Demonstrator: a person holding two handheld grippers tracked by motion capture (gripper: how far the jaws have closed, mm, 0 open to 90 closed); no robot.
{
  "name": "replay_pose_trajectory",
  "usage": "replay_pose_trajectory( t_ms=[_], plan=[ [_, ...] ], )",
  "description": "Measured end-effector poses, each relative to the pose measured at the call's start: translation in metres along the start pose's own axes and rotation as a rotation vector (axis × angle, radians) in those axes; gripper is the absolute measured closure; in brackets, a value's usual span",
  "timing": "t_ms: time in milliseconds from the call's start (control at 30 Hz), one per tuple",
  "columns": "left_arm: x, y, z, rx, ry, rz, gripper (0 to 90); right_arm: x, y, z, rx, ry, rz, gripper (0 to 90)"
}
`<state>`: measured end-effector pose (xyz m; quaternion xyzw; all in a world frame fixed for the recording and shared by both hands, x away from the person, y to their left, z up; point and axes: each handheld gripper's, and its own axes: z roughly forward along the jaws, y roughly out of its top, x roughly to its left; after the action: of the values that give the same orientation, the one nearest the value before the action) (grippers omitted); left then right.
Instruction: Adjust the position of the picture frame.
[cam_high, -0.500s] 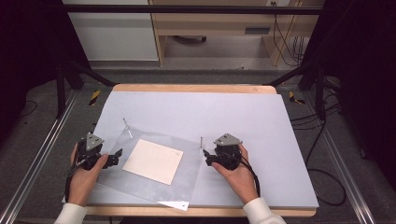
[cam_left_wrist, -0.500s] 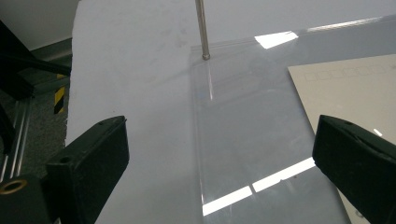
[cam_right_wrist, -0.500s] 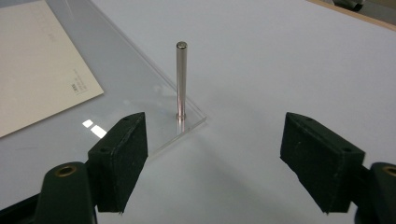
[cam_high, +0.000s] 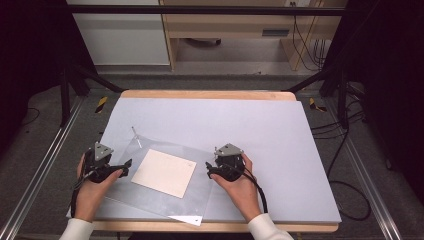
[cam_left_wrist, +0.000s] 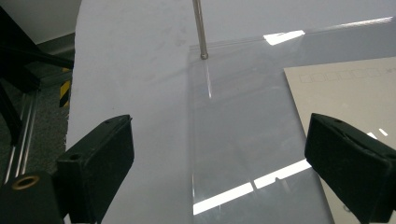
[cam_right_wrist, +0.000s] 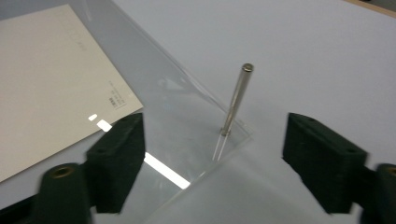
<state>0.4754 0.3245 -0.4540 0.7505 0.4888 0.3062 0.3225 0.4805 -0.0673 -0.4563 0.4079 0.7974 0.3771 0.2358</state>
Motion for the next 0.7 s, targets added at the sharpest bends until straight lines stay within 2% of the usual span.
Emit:
replay_pose_trajectory(
  t_ms=[100, 167, 200, 233, 267, 367, 500, 633, 700],
  plan=[
    [-0.002, 0.0, -0.001, -0.002, 0.004, -0.001, 9.1, 0.002, 0.0, 0.006, 0.013, 0.001, -0.017, 39.1],
    [-0.002, 0.0, -0.001, 0.005, 0.006, 0.0, 10.2, -0.002, 0.002, 0.014, 0.033, -0.025, -0.011, 45.3],
    [-0.002, 0.0, -0.001, 0.006, 0.003, -0.003, 10.2, -0.002, 0.002, 0.014, 0.033, -0.025, -0.011, 45.3],
    [-0.002, 0.0, -0.001, 0.002, 0.002, -0.007, 10.5, -0.004, 0.003, 0.017, 0.034, -0.031, 0.002, 47.2],
    [-0.002, 0.001, -0.002, -0.002, 0.002, -0.01, 11.3, -0.009, 0.006, 0.021, 0.027, -0.039, 0.002, 52.9],
    [-0.003, 0.001, -0.003, -0.001, 0.002, -0.014, 13.1, -0.012, 0.01, 0.028, 0.036, -0.026, -0.006, 60.6],
    [-0.005, 0.002, -0.003, -0.004, -0.008, -0.024, 13.8, -0.013, 0.013, 0.035, 0.045, -0.008, -0.015, 65.5],
    [-0.007, 0.003, -0.004, -0.005, -0.011, -0.018, 14.0, -0.017, 0.012, 0.035, 0.053, 0.002, -0.033, 67.7],
    [-0.009, 0.003, -0.004, -0.004, -0.014, -0.021, 14.1, -0.022, 0.011, 0.033, 0.051, 0.025, -0.057, 63.8]
  ],
)
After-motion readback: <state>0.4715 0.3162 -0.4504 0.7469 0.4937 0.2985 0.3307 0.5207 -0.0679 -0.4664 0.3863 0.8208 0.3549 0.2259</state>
